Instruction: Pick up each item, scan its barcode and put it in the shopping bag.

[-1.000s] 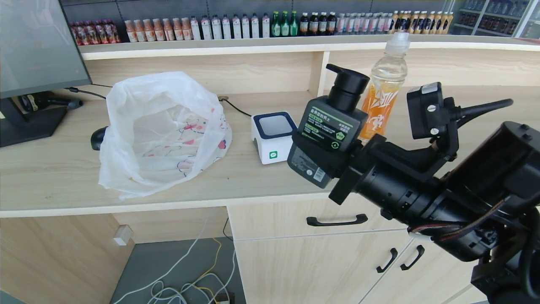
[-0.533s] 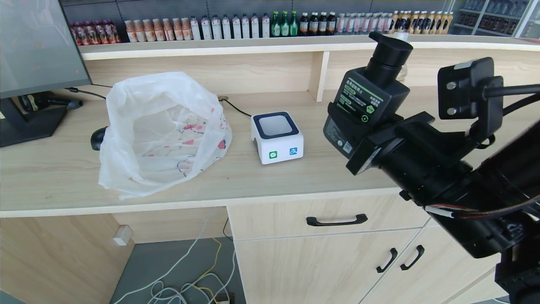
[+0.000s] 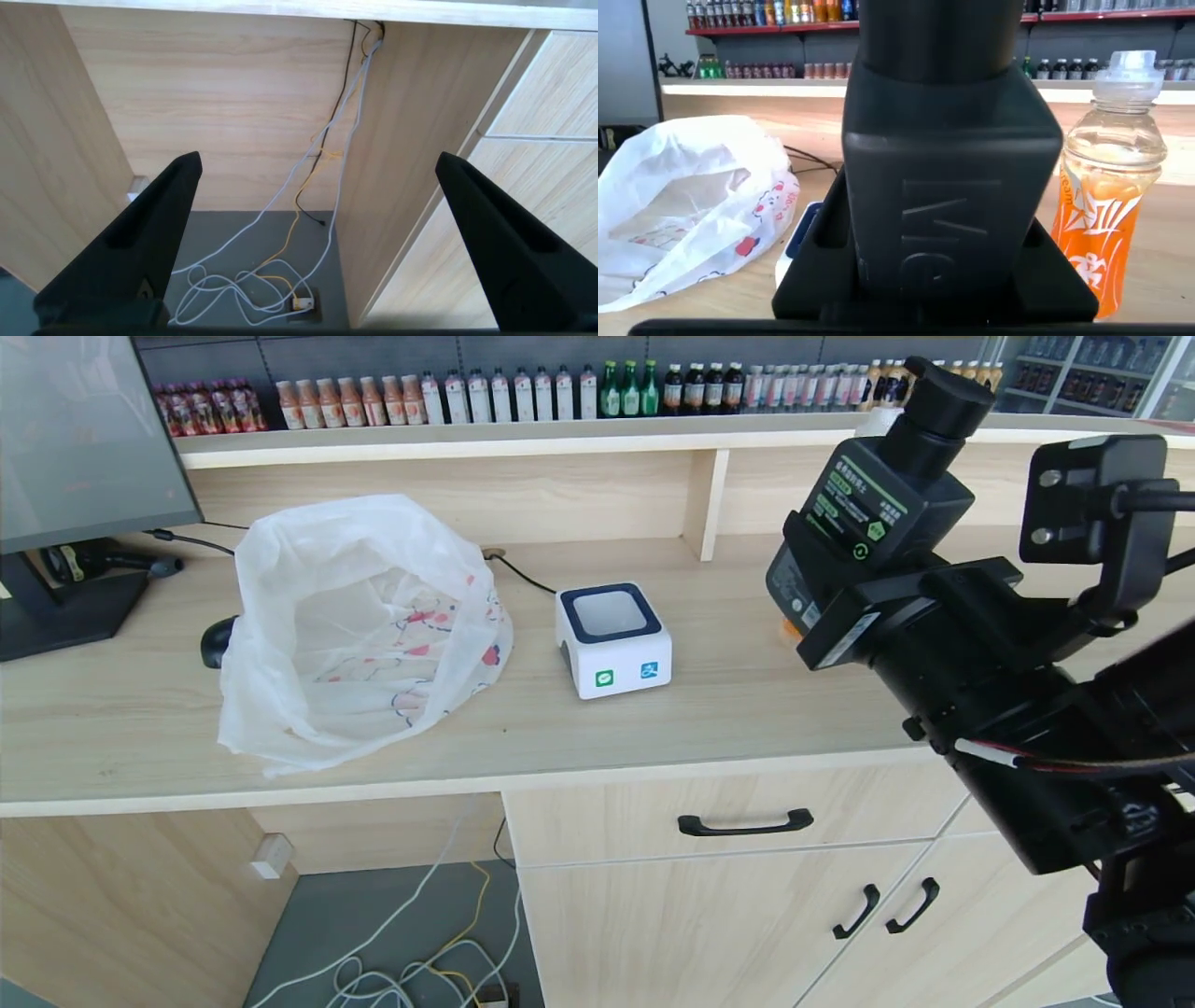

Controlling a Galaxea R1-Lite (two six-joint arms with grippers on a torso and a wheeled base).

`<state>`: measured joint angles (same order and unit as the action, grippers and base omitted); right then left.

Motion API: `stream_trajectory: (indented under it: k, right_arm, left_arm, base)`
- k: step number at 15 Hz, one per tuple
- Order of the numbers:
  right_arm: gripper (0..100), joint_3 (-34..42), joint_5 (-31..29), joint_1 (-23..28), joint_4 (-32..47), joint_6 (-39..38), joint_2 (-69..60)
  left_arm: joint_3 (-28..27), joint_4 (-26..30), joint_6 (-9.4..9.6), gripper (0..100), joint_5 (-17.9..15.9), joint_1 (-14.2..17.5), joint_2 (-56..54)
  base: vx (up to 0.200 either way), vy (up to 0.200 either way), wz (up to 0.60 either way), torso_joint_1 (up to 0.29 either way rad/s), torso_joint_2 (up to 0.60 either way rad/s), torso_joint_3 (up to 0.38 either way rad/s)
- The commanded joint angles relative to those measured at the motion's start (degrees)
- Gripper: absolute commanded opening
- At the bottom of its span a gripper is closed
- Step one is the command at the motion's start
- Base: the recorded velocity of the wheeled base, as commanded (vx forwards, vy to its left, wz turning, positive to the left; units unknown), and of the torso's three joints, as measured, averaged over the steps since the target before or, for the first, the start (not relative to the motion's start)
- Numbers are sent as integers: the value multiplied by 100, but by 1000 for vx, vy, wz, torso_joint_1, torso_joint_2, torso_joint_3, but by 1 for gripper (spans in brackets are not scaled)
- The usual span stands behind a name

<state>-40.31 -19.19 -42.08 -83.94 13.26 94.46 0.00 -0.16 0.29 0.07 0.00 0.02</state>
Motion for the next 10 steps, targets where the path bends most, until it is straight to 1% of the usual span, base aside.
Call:
stream_trajectory:
  k: [1,5,6,10]
  right_arm:
    - [0,-12,-6,16,-17,18,151]
    - [0,-275,-6,7,-43,45,336]
    - [0,-513,3,7,-43,36,406]
    - [0,-521,3,-19,-43,54,441]
  left_arm:
    - [0,-2,-3,100,1,0,-2]
    - [0,-2,-12,100,1,0,-2]
    - [0,-2,-3,100,1,0,-2]
    - [0,-2,-3,100,1,0,-2]
  base:
    - [0,0,0,0,0,0]
    - [0,200,0,-4,1,4]
    - [0,200,0,17,2,-2]
    - [0,200,0,5,4,2]
